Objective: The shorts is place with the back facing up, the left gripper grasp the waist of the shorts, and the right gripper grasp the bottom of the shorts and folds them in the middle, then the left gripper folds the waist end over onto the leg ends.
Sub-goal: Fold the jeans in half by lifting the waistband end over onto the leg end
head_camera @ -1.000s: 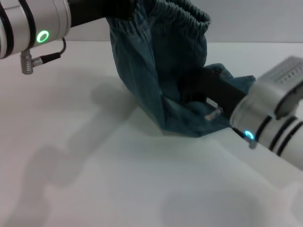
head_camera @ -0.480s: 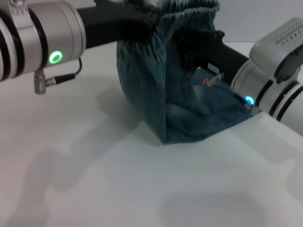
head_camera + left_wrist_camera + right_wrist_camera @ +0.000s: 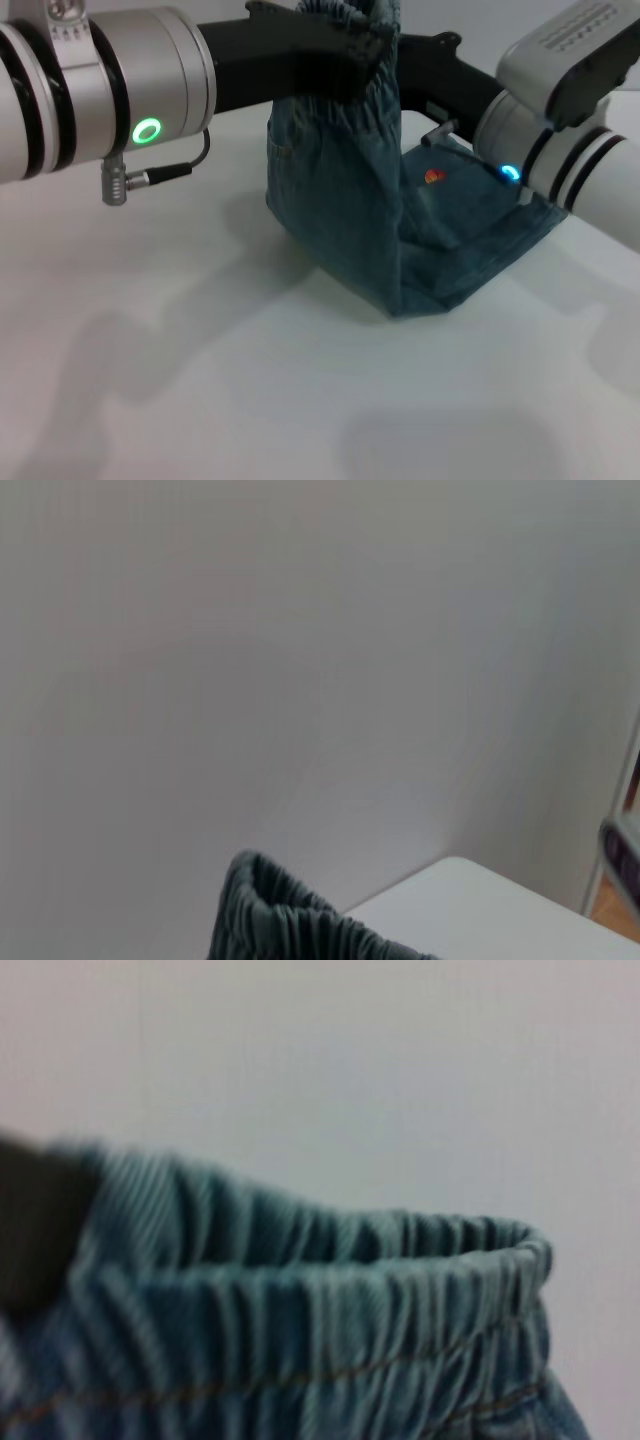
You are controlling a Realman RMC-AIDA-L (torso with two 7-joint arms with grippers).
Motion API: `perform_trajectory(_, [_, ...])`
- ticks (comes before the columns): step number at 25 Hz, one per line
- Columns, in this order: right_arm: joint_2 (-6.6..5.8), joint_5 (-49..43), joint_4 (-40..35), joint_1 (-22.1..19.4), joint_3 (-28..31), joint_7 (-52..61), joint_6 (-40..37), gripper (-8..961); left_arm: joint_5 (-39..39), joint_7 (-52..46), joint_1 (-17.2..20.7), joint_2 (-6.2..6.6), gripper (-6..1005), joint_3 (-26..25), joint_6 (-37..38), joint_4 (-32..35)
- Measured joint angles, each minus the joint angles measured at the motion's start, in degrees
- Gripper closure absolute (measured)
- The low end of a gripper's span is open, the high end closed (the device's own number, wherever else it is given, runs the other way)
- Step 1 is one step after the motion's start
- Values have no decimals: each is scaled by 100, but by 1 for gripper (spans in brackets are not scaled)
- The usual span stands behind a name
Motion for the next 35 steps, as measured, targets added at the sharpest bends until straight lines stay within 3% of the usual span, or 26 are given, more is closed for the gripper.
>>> perform_trajectory(11, [43, 98, -313, -16, -496, 239, 20, 953, 2, 142, -250, 6, 910, -184, 134, 13])
perform_trajectory(25, [56, 502, -461, 188, -956, 251, 12, 954, 29, 176, -476, -3, 912, -156, 276, 192])
perform_trajectory(35, [71, 818, -500, 441, -1611, 251, -6, 954, 17, 197, -580, -5, 914, -166, 388, 412])
